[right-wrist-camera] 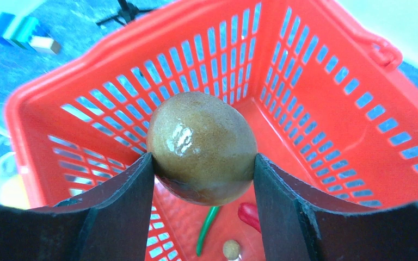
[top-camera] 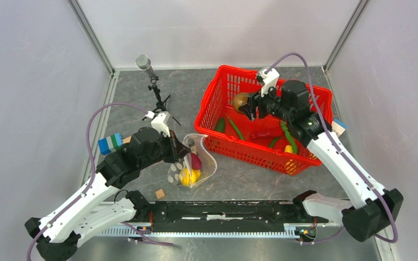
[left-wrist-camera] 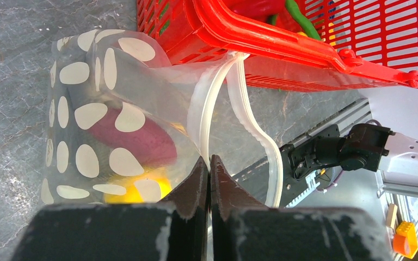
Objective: Place the food in the zip-top bag and seal the zipper
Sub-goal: Place the fake fruit in the zipper food storage bag.
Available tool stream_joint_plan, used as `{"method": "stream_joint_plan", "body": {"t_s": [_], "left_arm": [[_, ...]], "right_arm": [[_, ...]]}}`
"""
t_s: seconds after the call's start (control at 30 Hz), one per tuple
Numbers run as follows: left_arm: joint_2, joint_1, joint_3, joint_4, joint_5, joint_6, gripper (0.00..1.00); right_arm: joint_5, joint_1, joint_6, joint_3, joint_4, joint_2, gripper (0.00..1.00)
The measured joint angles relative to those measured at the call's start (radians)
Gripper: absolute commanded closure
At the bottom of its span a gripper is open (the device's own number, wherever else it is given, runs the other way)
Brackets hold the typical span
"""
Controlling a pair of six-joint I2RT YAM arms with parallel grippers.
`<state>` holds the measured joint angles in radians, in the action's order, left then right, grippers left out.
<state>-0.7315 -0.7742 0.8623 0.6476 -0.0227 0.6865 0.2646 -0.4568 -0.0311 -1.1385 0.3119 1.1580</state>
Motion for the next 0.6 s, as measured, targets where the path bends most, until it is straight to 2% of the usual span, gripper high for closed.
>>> {"method": "stream_joint_plan", "body": {"t_s": [0.27, 0.6], "left_arm": [[-0.002, 0.0, -0.002, -0.01, 0.002, 0.0, 0.94], [-0.01, 0.0, -0.002, -0.018, 0.006, 0.0, 0.94]], "right_arm": [[0.117, -0.049, -0.056, -0.001, -0.025, -0.063, 0.68], [0.116, -0.37, -0.051, 0.003, -0.027, -0.082, 0.67]]}}
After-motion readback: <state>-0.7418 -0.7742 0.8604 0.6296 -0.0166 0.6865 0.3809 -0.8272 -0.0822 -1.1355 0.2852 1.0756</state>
